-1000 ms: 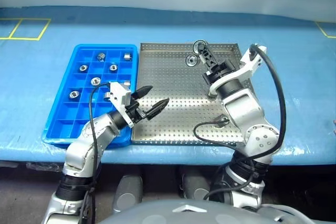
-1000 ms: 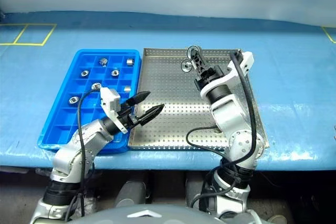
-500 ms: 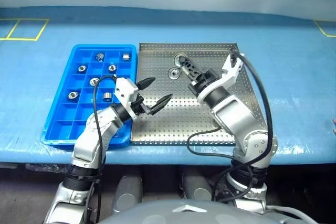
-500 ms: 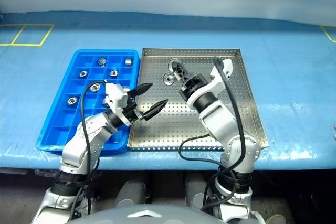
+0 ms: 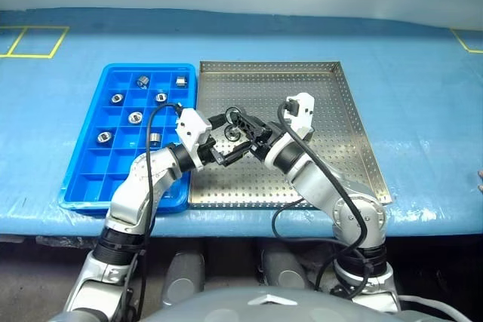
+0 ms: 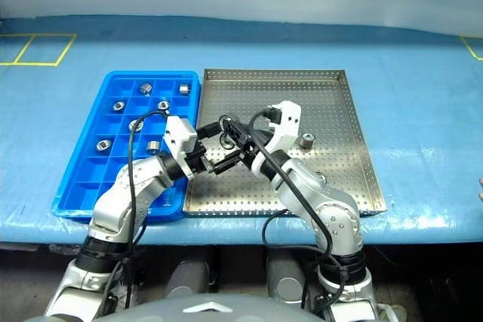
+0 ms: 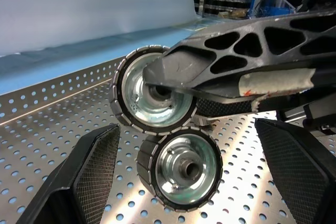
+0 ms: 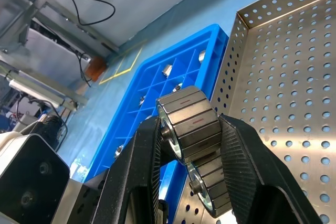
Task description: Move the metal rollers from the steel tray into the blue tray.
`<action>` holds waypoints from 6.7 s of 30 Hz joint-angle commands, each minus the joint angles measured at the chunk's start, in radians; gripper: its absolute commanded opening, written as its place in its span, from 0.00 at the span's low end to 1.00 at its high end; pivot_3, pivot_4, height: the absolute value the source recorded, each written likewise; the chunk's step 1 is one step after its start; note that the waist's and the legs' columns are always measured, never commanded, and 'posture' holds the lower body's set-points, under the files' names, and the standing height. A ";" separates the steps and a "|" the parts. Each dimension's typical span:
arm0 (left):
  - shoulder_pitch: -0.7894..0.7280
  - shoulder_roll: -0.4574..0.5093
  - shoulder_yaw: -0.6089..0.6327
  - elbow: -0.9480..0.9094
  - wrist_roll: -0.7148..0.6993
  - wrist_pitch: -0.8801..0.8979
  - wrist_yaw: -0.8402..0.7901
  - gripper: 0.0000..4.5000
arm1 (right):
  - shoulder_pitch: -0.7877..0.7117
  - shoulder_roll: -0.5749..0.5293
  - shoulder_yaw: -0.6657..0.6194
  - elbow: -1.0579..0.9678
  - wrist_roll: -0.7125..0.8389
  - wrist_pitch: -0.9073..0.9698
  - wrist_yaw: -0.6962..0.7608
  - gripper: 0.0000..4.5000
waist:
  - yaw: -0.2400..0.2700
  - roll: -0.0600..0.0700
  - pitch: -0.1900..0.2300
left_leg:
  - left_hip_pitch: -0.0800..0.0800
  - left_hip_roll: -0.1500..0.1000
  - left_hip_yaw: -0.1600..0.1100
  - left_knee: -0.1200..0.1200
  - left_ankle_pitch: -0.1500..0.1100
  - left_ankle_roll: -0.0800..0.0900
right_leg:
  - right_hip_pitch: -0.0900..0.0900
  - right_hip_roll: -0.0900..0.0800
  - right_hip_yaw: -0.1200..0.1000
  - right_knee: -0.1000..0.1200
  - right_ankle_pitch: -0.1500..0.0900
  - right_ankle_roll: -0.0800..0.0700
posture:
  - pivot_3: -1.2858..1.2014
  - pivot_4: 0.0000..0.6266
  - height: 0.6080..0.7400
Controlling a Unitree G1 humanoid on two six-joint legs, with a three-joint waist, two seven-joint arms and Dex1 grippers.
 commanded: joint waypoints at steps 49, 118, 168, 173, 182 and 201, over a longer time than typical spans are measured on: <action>-0.065 0.042 -0.039 0.028 0.147 0.167 0.113 0.42 | -0.027 0.057 -0.062 -0.048 -0.136 -0.063 0.007 0.29 | -0.001 0.000 0.000 | 0.000 0.000 0.000 0.002 0.000 0.000 | 0.000 0.000 0.000 0.001 0.001 0.001 | 0.50 0.24 1.00; -0.163 -0.184 0.083 0.037 0.033 -0.043 0.152 0.42 | -0.136 -0.138 -0.125 -0.105 -0.293 -0.016 0.013 0.00 | -0.009 0.004 -0.004 | -0.003 -0.001 0.006 0.018 -0.001 0.006 | 0.000 0.000 0.006 0.006 0.006 0.007 | 0.49 0.24 1.00; -0.139 -0.039 -0.002 0.057 -0.030 -0.146 -0.228 0.42 | -0.132 -0.181 -0.065 -0.034 -0.205 0.100 0.346 0.33 | 0.000 0.004 -0.004 | -0.005 0.000 0.006 0.017 -0.002 0.007 | 0.001 0.000 0.005 -0.001 0.007 0.011 | 0.50 0.24 1.00; -0.145 -0.050 -0.001 0.046 -0.040 -0.142 -0.221 0.42 | -0.128 -0.173 -0.071 -0.029 -0.215 0.099 0.344 0.29 | 0.001 0.004 -0.004 | -0.005 0.000 0.006 0.017 -0.002 0.007 | 0.001 0.000 0.005 -0.001 0.007 0.011 | 0.50 0.24 1.00; -0.131 -0.031 -0.035 0.066 0.027 -0.135 -0.201 0.42 | -0.141 -0.136 -0.109 -0.058 -0.238 0.052 0.313 0.29 | 0.001 0.004 -0.004 | -0.005 0.000 0.006 0.017 -0.002 0.007 | 0.001 0.000 0.005 -0.001 0.007 0.011 | 0.50 0.24 1.00; -0.112 -0.058 0.006 0.127 0.067 -0.150 -0.098 0.72 | -0.239 -0.118 -0.176 -0.082 -0.273 0.017 0.232 0.29 | 0.000 0.004 -0.004 | -0.005 0.000 0.006 0.017 -0.002 0.007 | 0.001 0.000 0.005 -0.001 0.008 0.010 | 0.50 0.24 1.00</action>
